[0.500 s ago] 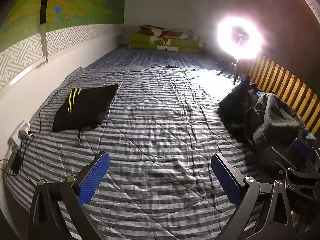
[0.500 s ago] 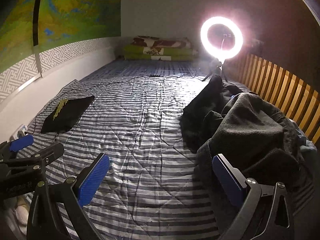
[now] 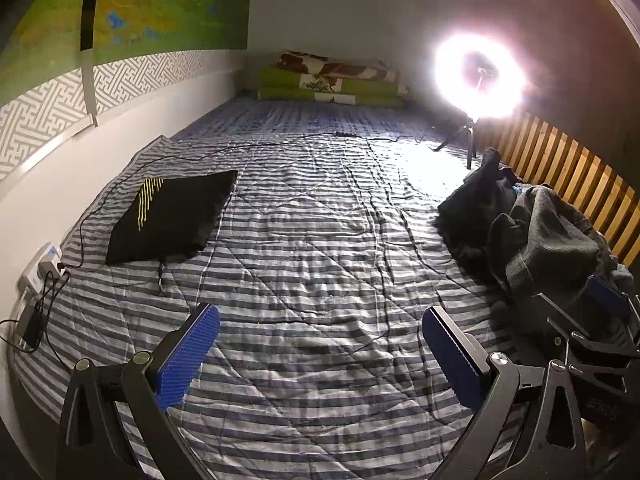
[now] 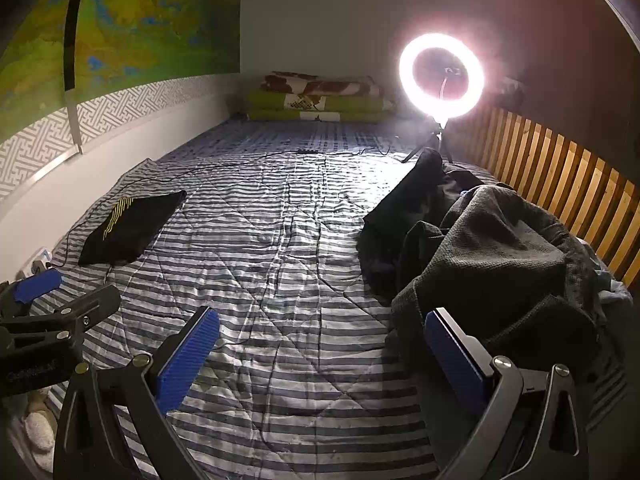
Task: Fold large clothes
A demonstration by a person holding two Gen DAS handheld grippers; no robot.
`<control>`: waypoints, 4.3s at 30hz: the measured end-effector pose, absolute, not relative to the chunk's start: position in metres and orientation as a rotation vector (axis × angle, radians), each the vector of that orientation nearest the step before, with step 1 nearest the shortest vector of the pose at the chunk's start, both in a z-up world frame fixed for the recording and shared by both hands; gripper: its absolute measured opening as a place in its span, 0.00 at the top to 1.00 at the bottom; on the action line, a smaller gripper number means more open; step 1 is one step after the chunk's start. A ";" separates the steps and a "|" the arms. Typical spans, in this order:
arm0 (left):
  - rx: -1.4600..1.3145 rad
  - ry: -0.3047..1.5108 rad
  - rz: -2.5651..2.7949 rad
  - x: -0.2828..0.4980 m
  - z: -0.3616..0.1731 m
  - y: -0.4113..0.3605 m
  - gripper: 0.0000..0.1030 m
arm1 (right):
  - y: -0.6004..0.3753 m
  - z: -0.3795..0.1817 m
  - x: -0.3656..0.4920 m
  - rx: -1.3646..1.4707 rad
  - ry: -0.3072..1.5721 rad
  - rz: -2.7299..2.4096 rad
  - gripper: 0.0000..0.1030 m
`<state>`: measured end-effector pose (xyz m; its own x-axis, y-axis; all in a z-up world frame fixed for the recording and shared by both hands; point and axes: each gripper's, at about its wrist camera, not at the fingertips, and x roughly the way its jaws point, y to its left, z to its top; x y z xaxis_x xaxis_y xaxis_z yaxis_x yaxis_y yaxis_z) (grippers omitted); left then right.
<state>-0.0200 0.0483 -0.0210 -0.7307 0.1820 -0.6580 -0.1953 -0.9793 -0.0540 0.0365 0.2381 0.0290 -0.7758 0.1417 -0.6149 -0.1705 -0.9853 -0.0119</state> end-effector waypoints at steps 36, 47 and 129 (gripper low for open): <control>-1.050 0.015 2.765 -0.022 -0.020 0.041 0.01 | 0.233 0.025 0.029 -0.987 0.014 2.823 0.01; -1.044 0.008 2.768 -0.022 -0.019 0.040 0.01 | 0.232 0.026 0.026 -0.984 0.021 2.823 0.01; -1.024 -0.251 2.929 -0.032 0.000 -0.037 0.02 | 0.273 0.183 -0.070 -1.037 0.081 3.119 0.96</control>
<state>-0.0319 -0.0366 -0.0002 -0.7833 0.0801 -0.6165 0.0262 -0.9865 -0.1614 -0.0702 0.2733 0.1827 -0.7913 -0.1534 -0.5918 0.1226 -0.9882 0.0923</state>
